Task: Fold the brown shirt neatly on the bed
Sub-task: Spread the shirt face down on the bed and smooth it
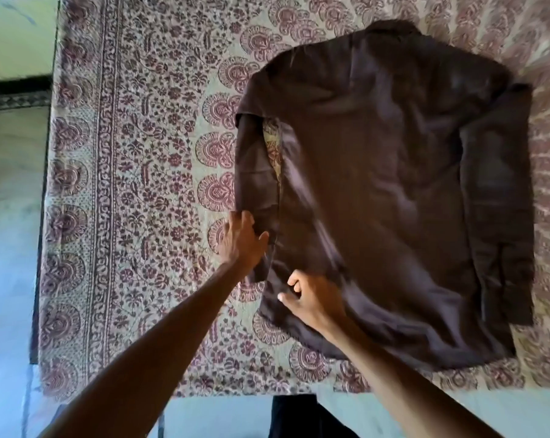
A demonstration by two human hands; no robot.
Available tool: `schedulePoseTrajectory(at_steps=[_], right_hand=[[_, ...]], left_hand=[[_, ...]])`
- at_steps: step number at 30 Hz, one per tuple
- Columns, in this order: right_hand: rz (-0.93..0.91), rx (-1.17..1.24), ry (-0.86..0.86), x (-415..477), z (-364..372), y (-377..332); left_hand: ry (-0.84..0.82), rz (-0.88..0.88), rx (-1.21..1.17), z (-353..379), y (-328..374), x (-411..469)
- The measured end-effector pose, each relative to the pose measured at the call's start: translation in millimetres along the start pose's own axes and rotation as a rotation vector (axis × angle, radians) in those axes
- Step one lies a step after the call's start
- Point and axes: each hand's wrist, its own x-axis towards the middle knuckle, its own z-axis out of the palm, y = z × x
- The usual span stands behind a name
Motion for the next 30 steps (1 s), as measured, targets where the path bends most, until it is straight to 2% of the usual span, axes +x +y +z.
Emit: schedulePoseTrajectory(at_steps=[1,4,8,10,13,15,18,21,25,28,30], right_hand=[[-0.024,-0.034,-0.016,-9,9,1],[-0.075,-0.150,-0.029,-37,41,4],[-0.092,-0.306,0.148,-57,76,11],[-0.116,-0.315,0.231,-63,84,12],[-0.138,-0.265,0.317,-71,91,10],[-0.151,-0.211,0.332,-77,98,6],[-0.144,-0.201,0.285,-84,107,1],[-0.102,-0.149,0.242,-86,107,-2],[0.026,-0.005,0.265,-90,85,4],[0.196,0.047,0.331,-97,58,25],[0.287,0.073,0.379,-103,37,50]], left_hand=[[0.030,-0.015,-0.027,6,0,-10],[0.113,0.077,0.161,27,-6,-43],[-0.073,-0.035,0.115,52,-20,-73],[-0.157,-0.023,0.066,55,-31,-83],[-0.222,-0.061,-0.136,48,-42,-91],[-0.247,-0.094,-0.214,45,-50,-92],[-0.397,-0.151,-0.282,51,-71,-96],[-0.408,-0.194,-0.293,57,-87,-97],[-0.275,-0.056,-0.032,42,-68,-107],[-0.145,0.150,-0.029,41,-42,-114],[-0.152,0.301,0.001,46,-17,-116]])
